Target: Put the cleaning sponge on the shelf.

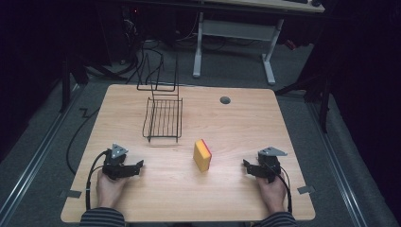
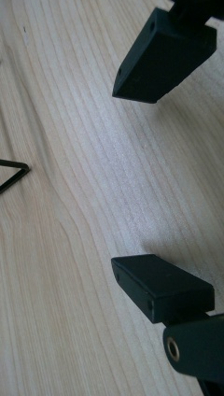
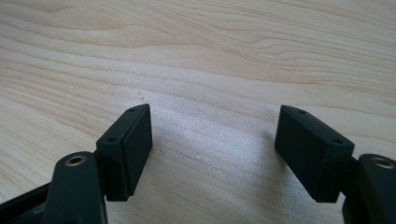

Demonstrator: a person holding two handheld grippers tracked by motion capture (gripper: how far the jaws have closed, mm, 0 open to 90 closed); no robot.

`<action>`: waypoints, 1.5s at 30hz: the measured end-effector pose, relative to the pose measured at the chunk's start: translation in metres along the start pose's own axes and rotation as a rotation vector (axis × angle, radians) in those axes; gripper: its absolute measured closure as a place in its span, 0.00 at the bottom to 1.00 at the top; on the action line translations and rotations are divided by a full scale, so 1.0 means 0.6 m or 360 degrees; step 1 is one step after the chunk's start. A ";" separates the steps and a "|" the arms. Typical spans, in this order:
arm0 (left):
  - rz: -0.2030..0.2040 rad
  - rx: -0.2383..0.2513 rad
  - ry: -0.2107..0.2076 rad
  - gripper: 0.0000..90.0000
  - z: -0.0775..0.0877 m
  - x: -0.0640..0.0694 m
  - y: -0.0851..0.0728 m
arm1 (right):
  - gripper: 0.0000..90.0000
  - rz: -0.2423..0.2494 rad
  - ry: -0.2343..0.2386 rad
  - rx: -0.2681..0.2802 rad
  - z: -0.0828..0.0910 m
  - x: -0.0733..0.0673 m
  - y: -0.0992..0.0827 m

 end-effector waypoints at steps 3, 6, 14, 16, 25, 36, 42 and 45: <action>0.0006 0.0016 -0.0035 0.20 0.005 0.001 0.002 | 0.31 0.0000 0.0000 0.0000 0.000 0.000 0.000; 0.0000 0.0028 -0.0044 0.20 0.007 0.003 0.005 | 0.31 0.0000 0.0000 0.0000 0.000 0.000 0.000; -0.0024 0.0063 -0.0112 0.20 0.019 0.012 0.018 | 0.31 0.0002 0.0000 0.0000 0.000 0.000 0.000; -0.0037 0.0080 -0.0141 0.20 0.023 0.016 0.021 | 0.31 0.0002 0.0001 0.0000 0.000 0.000 0.000; -0.0081 0.0156 -0.0166 0.20 0.038 0.031 0.041 | 0.31 0.0006 0.0000 0.0000 0.000 0.000 0.000; -0.0133 0.0183 -0.0243 0.17 0.053 0.057 0.065 | 0.31 0.0004 0.0001 0.0000 0.000 0.000 0.000; -0.0180 0.0206 -0.0277 0.17 0.058 0.076 0.079 | 0.31 0.0005 0.0002 0.0000 0.000 0.000 0.000; -0.0196 0.0220 -0.0311 0.16 0.058 0.087 0.087 | 0.31 0.0002 0.0002 -0.0001 0.000 0.000 0.000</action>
Point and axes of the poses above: each handheld gripper's, and its own axes: z roughly backward along the jaws, y roughly out of its top, x roughly to its right, the point moved 6 cm from there along -z, roughly forward along the jaws, and after that the axes turned 11 degrees about -z, right-handed, at the moved point
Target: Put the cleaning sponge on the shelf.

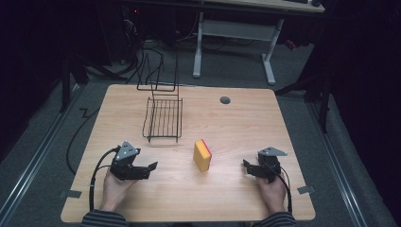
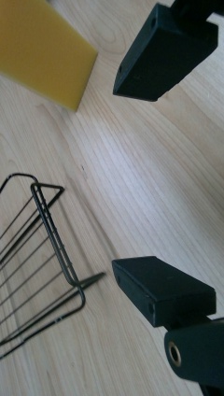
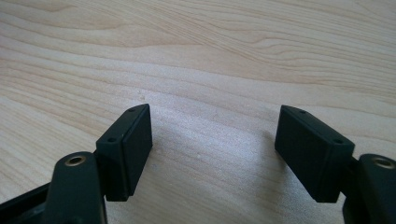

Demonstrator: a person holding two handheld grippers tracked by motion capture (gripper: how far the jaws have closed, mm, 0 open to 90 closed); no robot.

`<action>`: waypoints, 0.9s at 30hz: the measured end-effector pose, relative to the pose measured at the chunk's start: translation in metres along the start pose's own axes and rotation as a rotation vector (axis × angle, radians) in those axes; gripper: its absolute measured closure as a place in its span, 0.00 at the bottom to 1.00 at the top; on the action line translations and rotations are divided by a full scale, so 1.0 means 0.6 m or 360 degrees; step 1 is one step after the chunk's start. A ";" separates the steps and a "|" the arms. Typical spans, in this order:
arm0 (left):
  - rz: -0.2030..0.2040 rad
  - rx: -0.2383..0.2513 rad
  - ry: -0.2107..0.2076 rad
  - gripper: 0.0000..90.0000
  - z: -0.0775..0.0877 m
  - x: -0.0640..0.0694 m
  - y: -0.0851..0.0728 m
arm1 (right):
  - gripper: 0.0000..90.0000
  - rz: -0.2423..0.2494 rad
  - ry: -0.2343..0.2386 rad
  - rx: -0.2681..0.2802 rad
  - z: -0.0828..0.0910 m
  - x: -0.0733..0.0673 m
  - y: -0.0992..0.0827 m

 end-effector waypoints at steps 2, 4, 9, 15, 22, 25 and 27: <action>-0.0017 -0.0001 -0.0011 0.16 -0.002 0.006 0.006 | 0.31 0.0002 0.0000 0.0001 0.000 0.000 0.000; -0.0028 0.0001 -0.0024 0.16 -0.004 0.012 0.010 | 0.31 0.0000 -0.0001 0.0000 0.000 0.000 0.000; -0.0042 0.0017 -0.0051 0.16 -0.008 0.023 0.021 | 0.31 0.0002 -0.0001 0.0001 0.000 0.000 0.000; -0.0064 0.0039 -0.0091 0.13 -0.018 0.041 0.040 | 0.31 0.0000 0.0000 0.0000 0.000 0.000 0.000; -0.0099 0.0026 -0.0112 0.10 -0.030 0.055 0.053 | 0.31 0.0002 0.0001 0.0001 0.000 0.000 0.000; -0.0109 0.0029 -0.0131 0.09 -0.034 0.061 0.059 | 0.31 0.0002 0.0001 0.0000 0.000 0.000 0.000; -0.0117 0.0035 -0.0135 0.08 -0.038 0.065 0.063 | 0.31 0.0004 0.0001 0.0000 0.000 0.000 0.000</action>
Point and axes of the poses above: each handheld gripper's, and its own axes: z roughly backward along the jaws, y roughly out of its top, x roughly to its right, the point moved 6 cm from there along -z, roughly forward along the jaws, and after that the axes turned 11 degrees about -z, right-handed, at the moved point
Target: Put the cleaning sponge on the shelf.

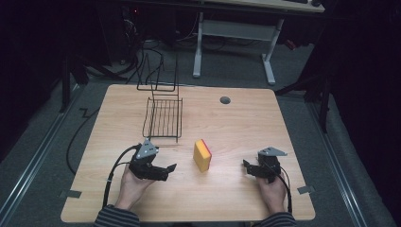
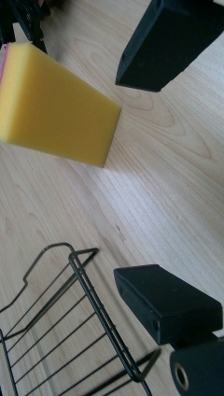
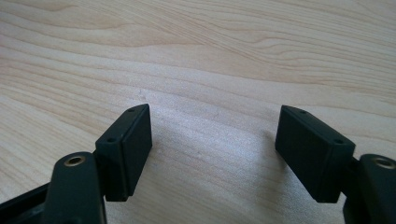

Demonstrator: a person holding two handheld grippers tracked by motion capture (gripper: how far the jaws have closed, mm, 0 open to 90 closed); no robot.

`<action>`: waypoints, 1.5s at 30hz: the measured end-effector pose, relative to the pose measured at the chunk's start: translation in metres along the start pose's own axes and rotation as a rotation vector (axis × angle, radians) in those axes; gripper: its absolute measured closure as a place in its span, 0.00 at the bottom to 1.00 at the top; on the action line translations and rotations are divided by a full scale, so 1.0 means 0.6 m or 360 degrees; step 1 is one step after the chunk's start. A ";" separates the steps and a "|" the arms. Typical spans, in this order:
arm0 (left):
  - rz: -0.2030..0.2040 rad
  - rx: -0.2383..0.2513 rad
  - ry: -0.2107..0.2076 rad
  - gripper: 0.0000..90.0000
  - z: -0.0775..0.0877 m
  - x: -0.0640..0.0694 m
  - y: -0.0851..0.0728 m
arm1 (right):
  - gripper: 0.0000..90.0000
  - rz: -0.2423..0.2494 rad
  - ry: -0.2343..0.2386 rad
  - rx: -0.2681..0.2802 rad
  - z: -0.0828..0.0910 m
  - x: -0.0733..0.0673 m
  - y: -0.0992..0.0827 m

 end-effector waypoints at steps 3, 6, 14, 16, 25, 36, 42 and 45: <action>-0.0011 0.0024 -0.0036 0.06 -0.004 0.006 0.006 | 0.30 -0.0001 0.0001 -0.0001 0.000 0.000 0.000; -0.0014 0.0032 -0.0050 0.05 -0.008 0.011 0.010 | 0.30 -0.0001 0.0003 -0.0001 0.000 0.000 0.000; -0.0039 0.0029 -0.0100 0.01 -0.024 0.025 0.028 | 0.30 -0.0002 0.0003 -0.0002 0.000 -0.001 0.000; -0.0044 0.0025 -0.0112 0.00 -0.029 0.028 0.032 | 0.30 0.0002 0.0002 0.0000 0.000 0.000 0.000; -0.0064 0.0017 -0.0152 0.00 -0.049 0.042 0.044 | 0.30 0.0003 0.0002 0.0000 0.000 0.000 0.000; -0.0114 0.0001 -0.0176 0.00 -0.071 0.053 0.067 | 0.30 -0.0002 0.0003 -0.0002 0.000 -0.001 0.000; -0.0112 0.0010 -0.0185 0.00 -0.081 0.054 0.073 | 0.30 -0.0001 0.0003 -0.0001 0.000 -0.001 0.000; -0.0112 0.0015 -0.0199 0.00 -0.086 0.055 0.075 | 0.30 -0.0001 0.0003 -0.0002 0.000 -0.001 0.000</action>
Point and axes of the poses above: each handheld gripper's, and its own axes: z roughly backward along the jaws, y roughly out of its top, x roughly to its right, the point moved 6 cm from there along -z, roughly forward along the jaws, and after that the axes turned 11 degrees about -z, right-handed, at the moved point
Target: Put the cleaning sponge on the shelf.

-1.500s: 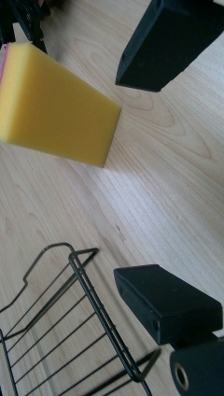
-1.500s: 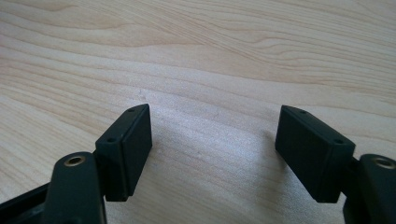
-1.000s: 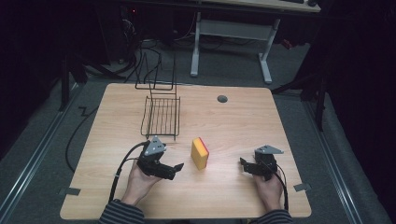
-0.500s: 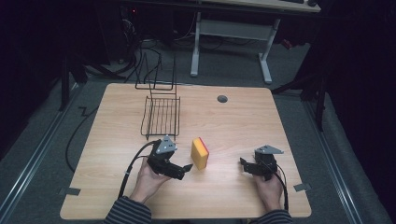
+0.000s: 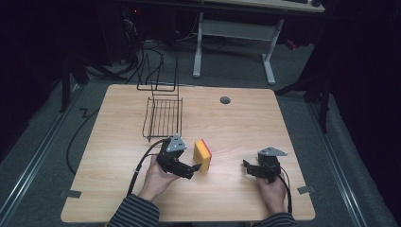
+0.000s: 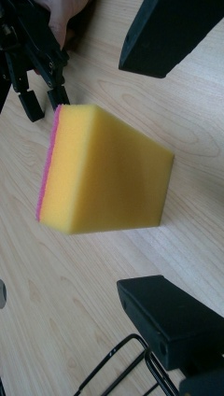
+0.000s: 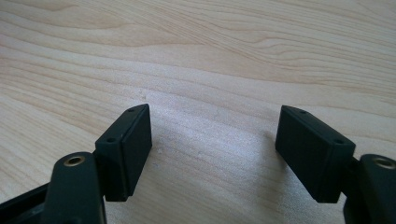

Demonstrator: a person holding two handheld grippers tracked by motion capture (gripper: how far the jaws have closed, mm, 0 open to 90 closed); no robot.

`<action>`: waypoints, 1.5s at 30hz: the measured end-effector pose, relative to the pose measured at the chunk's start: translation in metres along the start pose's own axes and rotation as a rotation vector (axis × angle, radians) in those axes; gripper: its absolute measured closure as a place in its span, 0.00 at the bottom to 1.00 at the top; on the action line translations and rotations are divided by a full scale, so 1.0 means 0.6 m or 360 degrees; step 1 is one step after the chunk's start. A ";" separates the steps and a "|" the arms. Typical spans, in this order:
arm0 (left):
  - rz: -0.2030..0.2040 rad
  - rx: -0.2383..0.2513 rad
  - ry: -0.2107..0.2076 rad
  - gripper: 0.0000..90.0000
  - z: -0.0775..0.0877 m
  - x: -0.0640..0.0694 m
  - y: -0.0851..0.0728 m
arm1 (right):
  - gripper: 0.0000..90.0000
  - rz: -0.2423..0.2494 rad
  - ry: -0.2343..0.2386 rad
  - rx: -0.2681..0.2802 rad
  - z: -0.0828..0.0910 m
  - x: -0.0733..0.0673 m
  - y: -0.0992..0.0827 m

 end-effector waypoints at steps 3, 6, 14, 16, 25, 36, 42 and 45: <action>-0.0004 0.0003 -0.0005 0.00 -0.005 0.001 0.002 | 0.30 -0.0001 0.0000 0.0000 0.000 0.000 0.000; -0.0011 -0.0006 -0.0008 0.00 -0.012 0.000 0.005 | 0.30 0.0004 -0.0002 0.0002 0.000 0.000 0.000; -0.0039 -0.0013 -0.0012 0.00 -0.026 0.001 0.017 | 0.30 0.0001 0.0001 -0.0001 0.000 0.000 0.000; -0.0050 -0.0007 -0.0012 0.00 -0.029 0.002 0.019 | 0.30 0.0001 0.0001 -0.0001 0.000 0.000 0.000; -0.0051 -0.0032 -0.0018 0.00 -0.046 0.001 0.014 | 0.30 0.0007 0.0000 0.0001 0.000 0.000 0.000; -0.0057 -0.0064 -0.0022 0.00 -0.069 -0.004 0.004 | 0.30 0.0002 0.0001 -0.0002 0.000 0.000 0.000; -0.0045 -0.0088 -0.0032 0.00 -0.082 -0.006 -0.003 | 0.30 0.0005 0.0000 -0.0001 0.000 0.000 0.000; -0.0043 -0.0097 -0.0033 0.00 -0.087 -0.007 -0.006 | 0.30 0.0004 0.0001 -0.0001 0.000 0.000 0.000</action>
Point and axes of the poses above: each handheld gripper's, and its own axes: z roughly backward along the jaws, y roughly out of its top, x roughly to its right, the point moved 6 cm from there along -z, roughly forward along the jaws, and after that the axes turned 11 degrees about -z, right-handed, at the moved point
